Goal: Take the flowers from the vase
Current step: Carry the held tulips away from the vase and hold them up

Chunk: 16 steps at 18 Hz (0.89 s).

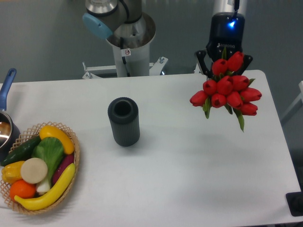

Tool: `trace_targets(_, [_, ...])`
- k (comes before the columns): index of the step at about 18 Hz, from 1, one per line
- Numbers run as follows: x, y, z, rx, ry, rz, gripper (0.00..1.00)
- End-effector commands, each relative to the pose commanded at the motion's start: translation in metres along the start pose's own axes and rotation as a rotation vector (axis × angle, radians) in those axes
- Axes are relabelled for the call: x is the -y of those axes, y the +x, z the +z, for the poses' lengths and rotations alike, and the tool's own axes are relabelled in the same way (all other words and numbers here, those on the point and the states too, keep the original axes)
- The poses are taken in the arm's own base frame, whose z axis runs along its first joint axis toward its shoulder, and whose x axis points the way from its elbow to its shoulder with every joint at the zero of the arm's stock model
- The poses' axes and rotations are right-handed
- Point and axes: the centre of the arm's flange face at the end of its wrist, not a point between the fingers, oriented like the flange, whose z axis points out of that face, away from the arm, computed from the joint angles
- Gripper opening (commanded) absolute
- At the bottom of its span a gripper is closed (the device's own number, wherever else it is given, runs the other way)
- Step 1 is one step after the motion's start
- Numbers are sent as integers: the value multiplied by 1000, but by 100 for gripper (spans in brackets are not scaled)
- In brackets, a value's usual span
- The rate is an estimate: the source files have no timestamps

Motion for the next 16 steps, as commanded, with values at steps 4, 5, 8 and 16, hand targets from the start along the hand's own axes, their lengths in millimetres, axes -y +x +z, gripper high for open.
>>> trace_targets(4, [-20,-14,12,78,-132,81,33])
trace_targets(5, [-25,-18,17,94,-167,101,33])
trace_targets(8, [-37,-24,27,90,-216,176,33])
trace_targets(16, [-62,-39,40,116,-359,277,33])
